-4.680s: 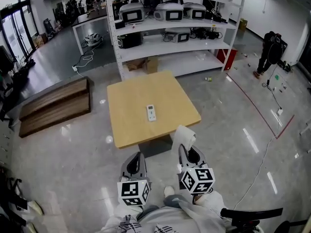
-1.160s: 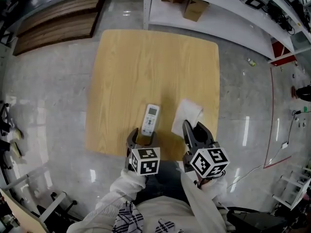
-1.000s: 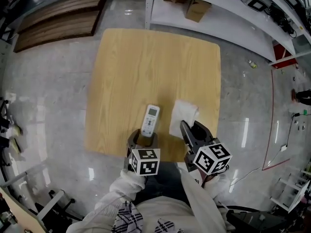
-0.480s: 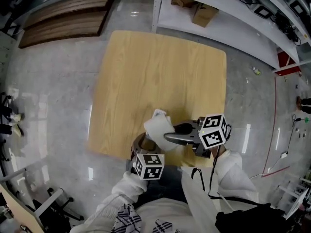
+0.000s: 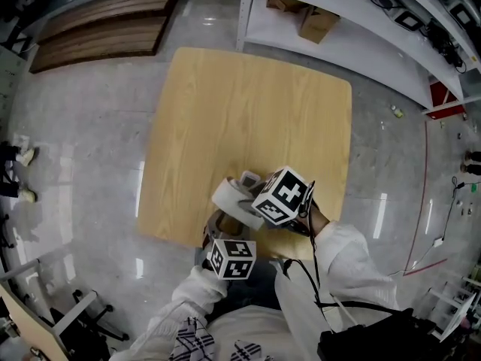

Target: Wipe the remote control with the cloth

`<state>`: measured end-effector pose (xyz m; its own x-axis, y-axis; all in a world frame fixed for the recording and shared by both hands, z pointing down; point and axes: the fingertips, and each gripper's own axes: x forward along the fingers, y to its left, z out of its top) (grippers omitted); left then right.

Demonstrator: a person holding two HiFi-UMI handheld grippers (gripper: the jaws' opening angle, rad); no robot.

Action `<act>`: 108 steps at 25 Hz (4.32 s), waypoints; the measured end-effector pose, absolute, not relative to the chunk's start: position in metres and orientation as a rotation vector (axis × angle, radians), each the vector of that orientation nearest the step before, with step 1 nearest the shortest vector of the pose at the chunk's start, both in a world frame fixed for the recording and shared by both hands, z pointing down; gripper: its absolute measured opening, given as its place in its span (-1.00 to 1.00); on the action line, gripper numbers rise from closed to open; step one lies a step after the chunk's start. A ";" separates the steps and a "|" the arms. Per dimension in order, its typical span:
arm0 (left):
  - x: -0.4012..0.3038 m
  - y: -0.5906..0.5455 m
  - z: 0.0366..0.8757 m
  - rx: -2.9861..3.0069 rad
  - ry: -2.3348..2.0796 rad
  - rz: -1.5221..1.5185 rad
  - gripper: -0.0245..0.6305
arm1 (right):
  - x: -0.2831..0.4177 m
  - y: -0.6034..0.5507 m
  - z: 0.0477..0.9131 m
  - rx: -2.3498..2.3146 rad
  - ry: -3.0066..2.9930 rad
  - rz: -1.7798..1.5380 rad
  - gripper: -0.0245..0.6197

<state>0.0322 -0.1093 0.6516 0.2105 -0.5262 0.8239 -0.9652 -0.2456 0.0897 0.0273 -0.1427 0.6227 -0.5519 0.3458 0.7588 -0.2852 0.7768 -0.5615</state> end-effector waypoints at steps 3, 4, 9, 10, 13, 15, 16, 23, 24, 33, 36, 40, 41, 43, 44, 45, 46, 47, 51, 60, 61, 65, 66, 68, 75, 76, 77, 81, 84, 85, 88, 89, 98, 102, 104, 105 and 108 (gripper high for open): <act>0.031 -0.110 0.651 1.870 -1.382 0.903 -0.24 | 0.031 -0.157 0.625 0.065 -1.949 0.719 -0.65; 0.031 -0.110 0.651 1.872 -1.383 0.902 -0.24 | 0.032 -0.160 0.624 0.086 -1.943 0.715 -0.65; 0.031 -0.109 0.651 1.884 -1.381 0.890 -0.24 | 0.038 -0.170 0.624 0.159 -1.966 0.746 -0.65; 0.031 -0.109 0.651 1.886 -1.382 0.889 -0.24 | 0.040 -0.175 0.624 0.185 -1.973 0.745 -0.65; 0.030 -0.109 0.651 1.891 -1.382 0.882 -0.24 | 0.054 -0.199 0.624 0.317 -1.990 0.735 -0.65; 0.030 -0.110 0.651 1.894 -1.385 0.878 -0.24 | 0.067 -0.220 0.620 0.422 -2.007 0.724 -0.65; 0.030 -0.111 0.651 1.896 -1.387 0.878 -0.24 | 0.072 -0.229 0.615 0.462 -2.025 0.729 -0.65; 0.029 -0.110 0.654 1.900 -1.394 0.866 -0.24 | 0.068 -0.207 0.574 0.335 -2.226 0.890 -0.65; 0.029 -0.110 0.653 1.903 -1.394 0.865 -0.24 | 0.064 -0.194 0.571 0.260 -2.234 0.914 -0.65; 0.032 -0.112 0.653 1.902 -1.375 0.865 -0.24 | 0.041 -0.139 0.615 0.005 -2.058 0.824 -0.65; 0.032 -0.112 0.652 1.897 -1.375 0.859 -0.24 | 0.044 -0.152 0.621 0.080 -2.052 0.805 -0.65; 0.032 -0.112 0.652 1.892 -1.370 0.857 -0.24 | 0.050 -0.167 0.622 0.157 -2.049 0.825 -0.65; 0.032 -0.112 0.652 1.890 -1.368 0.856 -0.24 | 0.051 -0.170 0.622 0.177 -2.049 0.835 -0.65; 0.032 -0.112 0.652 1.887 -1.364 0.856 -0.24 | 0.054 -0.176 0.622 0.216 -2.050 0.847 -0.65; 0.032 -0.112 0.653 1.887 -1.363 0.856 -0.24 | 0.056 -0.179 0.623 0.237 -2.051 0.849 -0.65; 0.032 -0.113 0.653 1.888 -1.363 0.856 -0.24 | 0.058 -0.183 0.623 0.260 -2.053 0.851 -0.65; 0.033 -0.114 0.653 1.890 -1.363 0.857 -0.24 | 0.061 -0.188 0.624 0.286 -2.053 0.860 -0.65; 0.033 -0.114 0.653 1.891 -1.364 0.856 -0.24 | 0.065 -0.193 0.625 0.317 -2.052 0.877 -0.65; 0.035 -0.116 0.654 1.890 -1.364 0.855 -0.24 | 0.089 -0.228 0.625 0.540 -2.063 0.939 -0.65; 0.031 -0.112 0.655 1.892 -1.360 0.861 -0.24 | 0.074 -0.195 0.564 0.252 -2.260 0.891 -0.65; 0.031 -0.112 0.654 1.893 -1.360 0.862 -0.24 | 0.068 -0.180 0.565 0.135 -2.235 0.871 -0.65; 0.033 -0.113 0.653 1.893 -1.362 0.859 -0.24 | 0.051 -0.140 0.592 -0.142 -2.097 0.811 -0.65; 0.034 -0.113 0.652 1.895 -1.361 0.858 -0.24 | 0.046 -0.134 0.598 -0.182 -2.076 0.817 -0.65; 0.035 -0.113 0.652 1.898 -1.360 0.857 -0.24 | 0.040 -0.128 0.609 -0.199 -2.040 0.816 -0.65; 0.034 -0.112 0.652 1.901 -1.367 0.862 -0.24 | 0.046 -0.161 0.626 0.066 -1.990 0.807 -0.65; 0.033 -0.112 0.652 1.901 -1.367 0.862 -0.24 | 0.048 -0.163 0.626 0.085 -1.992 0.829 -0.65; 0.033 -0.112 0.653 1.901 -1.367 0.861 -0.24 | 0.049 -0.166 0.626 0.104 -1.996 0.848 -0.65; 0.032 -0.113 0.653 1.900 -1.362 0.858 -0.24 | 0.059 -0.181 0.627 0.193 -2.000 0.895 -0.65; 0.033 -0.113 0.653 1.901 -1.363 0.857 -0.24 | 0.068 -0.196 0.625 0.270 -2.011 0.908 -0.65; 0.033 -0.113 0.653 1.902 -1.364 0.857 -0.24 | 0.072 -0.202 0.623 0.303 -2.013 0.908 -0.65; 0.034 -0.114 0.654 1.904 -1.367 0.856 -0.24 | 0.087 -0.218 0.625 0.415 -2.022 0.933 -0.65; 0.035 -0.114 0.654 1.904 -1.368 0.856 -0.24 | 0.091 -0.224 0.624 0.453 -2.030 0.944 -0.65; 0.031 -0.112 0.657 1.903 -1.370 0.854 -0.24 | 0.128 -0.252 0.588 0.703 -2.093 0.951 -0.65; 0.030 -0.112 0.658 1.907 -1.367 0.854 -0.24 | 0.130 -0.241 0.568 0.765 -2.170 1.066 -0.65; 0.029 -0.112 0.658 1.907 -1.368 0.853 -0.24 | 0.129 -0.231 0.566 0.784 -2.190 1.107 -0.65; 0.029 -0.112 0.659 1.907 -1.370 0.849 -0.24 | 0.129 -0.225 0.566 0.790 -2.194 1.122 -0.65; 0.028 -0.113 0.659 1.921 -1.376 0.839 -0.24 | 0.128 -0.210 0.567 0.802 -2.200 1.170 -0.65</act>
<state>0.0283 -0.1132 0.6588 0.2540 -0.5605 0.7882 -0.9573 -0.2618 0.1224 0.1277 -0.2096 0.5673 -0.6905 -0.2571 0.6761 -0.7043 0.4522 -0.5473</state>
